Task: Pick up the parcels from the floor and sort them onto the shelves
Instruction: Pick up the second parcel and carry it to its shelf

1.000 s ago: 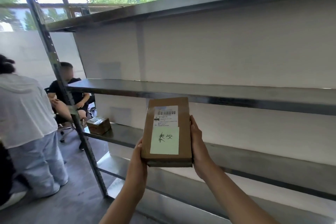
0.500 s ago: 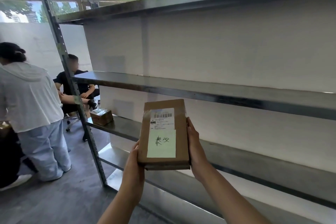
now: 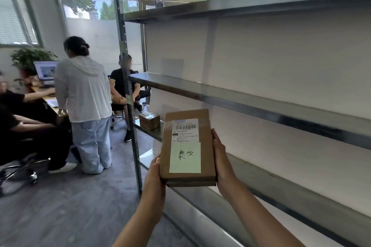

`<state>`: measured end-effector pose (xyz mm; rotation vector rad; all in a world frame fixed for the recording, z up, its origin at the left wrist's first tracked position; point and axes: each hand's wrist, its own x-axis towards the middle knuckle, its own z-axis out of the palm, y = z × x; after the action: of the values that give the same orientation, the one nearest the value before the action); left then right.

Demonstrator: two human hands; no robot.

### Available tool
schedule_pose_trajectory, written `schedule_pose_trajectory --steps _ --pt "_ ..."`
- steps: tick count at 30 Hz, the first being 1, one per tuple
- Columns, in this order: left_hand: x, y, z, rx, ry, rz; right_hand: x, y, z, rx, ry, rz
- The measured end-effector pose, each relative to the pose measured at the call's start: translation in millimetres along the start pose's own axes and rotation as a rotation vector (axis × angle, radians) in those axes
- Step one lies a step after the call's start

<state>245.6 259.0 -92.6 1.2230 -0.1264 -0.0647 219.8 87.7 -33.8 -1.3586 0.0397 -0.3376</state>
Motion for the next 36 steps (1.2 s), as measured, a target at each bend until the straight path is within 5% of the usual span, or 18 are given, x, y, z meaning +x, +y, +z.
schedule_pose_trajectory --steps 36 --pt "133.9 51.7 -326.2 0.005 0.373 0.032 143.8 151.3 340.5 0.049 -0.347 0.242"
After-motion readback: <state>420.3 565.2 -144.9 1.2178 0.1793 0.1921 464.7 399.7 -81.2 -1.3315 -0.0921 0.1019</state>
